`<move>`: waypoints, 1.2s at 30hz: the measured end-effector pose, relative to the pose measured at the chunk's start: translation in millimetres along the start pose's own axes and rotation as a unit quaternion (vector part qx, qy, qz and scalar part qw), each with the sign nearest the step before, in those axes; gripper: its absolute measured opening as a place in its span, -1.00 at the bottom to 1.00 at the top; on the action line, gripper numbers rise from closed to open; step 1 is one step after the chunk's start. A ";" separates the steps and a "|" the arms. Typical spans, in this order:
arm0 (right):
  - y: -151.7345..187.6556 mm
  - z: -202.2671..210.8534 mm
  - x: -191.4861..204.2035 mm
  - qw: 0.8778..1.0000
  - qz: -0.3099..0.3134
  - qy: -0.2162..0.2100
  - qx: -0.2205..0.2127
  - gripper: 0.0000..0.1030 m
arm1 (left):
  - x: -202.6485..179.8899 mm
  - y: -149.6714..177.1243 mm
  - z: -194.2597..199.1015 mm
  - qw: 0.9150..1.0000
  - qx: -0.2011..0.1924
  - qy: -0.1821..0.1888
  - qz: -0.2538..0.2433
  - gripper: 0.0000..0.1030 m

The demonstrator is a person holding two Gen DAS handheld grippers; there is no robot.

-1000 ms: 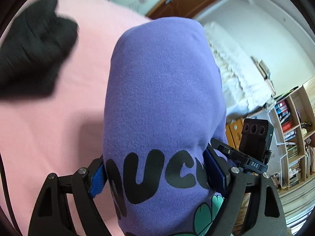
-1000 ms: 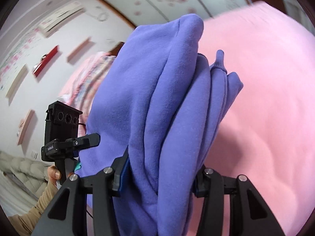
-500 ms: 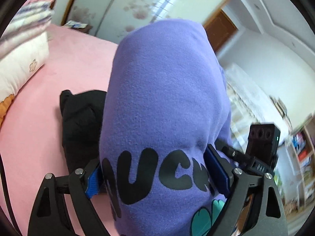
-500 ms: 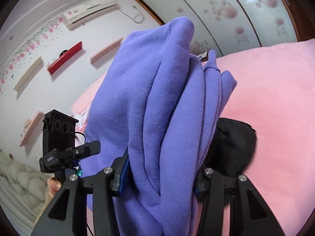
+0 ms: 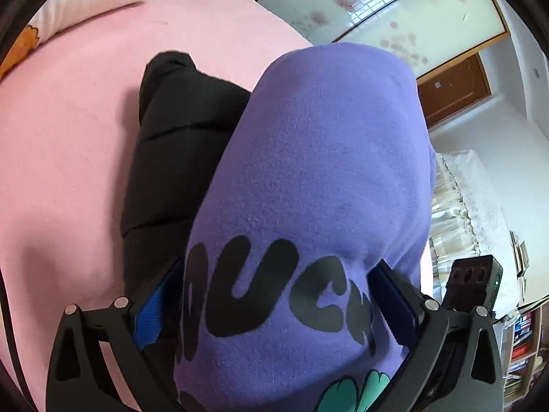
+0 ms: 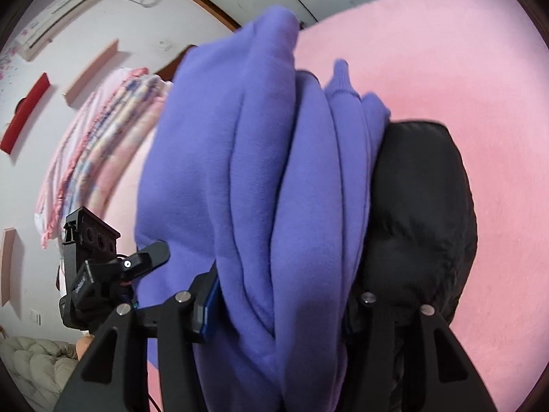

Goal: Fold large clothes
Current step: 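Lift the purple bundle with both tools and carry it to the black garment, then lower the purple bundle onto the black garment and open both tools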

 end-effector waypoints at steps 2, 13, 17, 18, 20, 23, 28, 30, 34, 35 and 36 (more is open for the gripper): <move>1.3 -5.0 -7.0 1.000 -0.001 0.003 0.004 0.04 | -6.7 7.8 -3.0 1.000 0.000 -0.003 -0.007 1.00; 19.5 -7.3 -8.9 0.999 0.008 0.032 -0.008 0.30 | -8.9 36.5 -8.1 1.000 -0.011 -0.019 0.001 1.00; 22.3 6.8 -0.7 0.998 0.021 0.062 -0.008 0.49 | -23.0 42.4 7.9 0.997 -0.025 -0.068 -0.015 0.99; 22.9 11.2 3.2 0.997 0.030 0.066 -0.012 0.50 | -27.5 44.8 11.8 0.997 -0.026 -0.076 -0.020 0.99; 23.2 20.9 12.7 0.996 0.049 0.070 -0.021 0.54 | -35.1 50.2 16.9 0.995 -0.026 -0.090 -0.028 0.99; 20.4 31.5 30.2 0.996 0.065 0.061 -0.029 0.75 | -51.1 61.0 29.0 0.993 -0.033 -0.105 -0.044 0.99; 22.0 49.5 47.9 0.991 0.103 0.074 -0.042 0.77 | -61.3 68.6 38.7 0.988 -0.032 -0.128 -0.073 0.99; 22.3 55.8 54.3 0.989 0.117 0.081 -0.047 0.77 | -64.7 58.3 48.0 0.987 -0.035 -0.134 -0.079 0.99; 25.9 71.2 57.8 0.988 0.121 0.083 -0.052 0.77 | -65.9 70.4 51.6 0.985 -0.042 -0.137 -0.093 0.99; 27.2 75.3 57.9 0.988 0.122 0.083 -0.055 0.77 | -69.9 74.8 55.6 0.984 -0.044 -0.142 -0.096 0.99; 29.2 80.0 59.8 0.987 0.125 0.085 -0.055 0.77 | -74.0 79.4 59.4 0.983 -0.048 -0.148 -0.100 0.99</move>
Point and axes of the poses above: each gripper's, at about its wrist camera, not at the fingertips, and z roughly against the way its jaws point, x to its left, y to its underside, the point moved 6 cm from there along -z, roughly the way its jaws point, and after that the axes turned 3 degrees about -y, right-handed, at the moved point
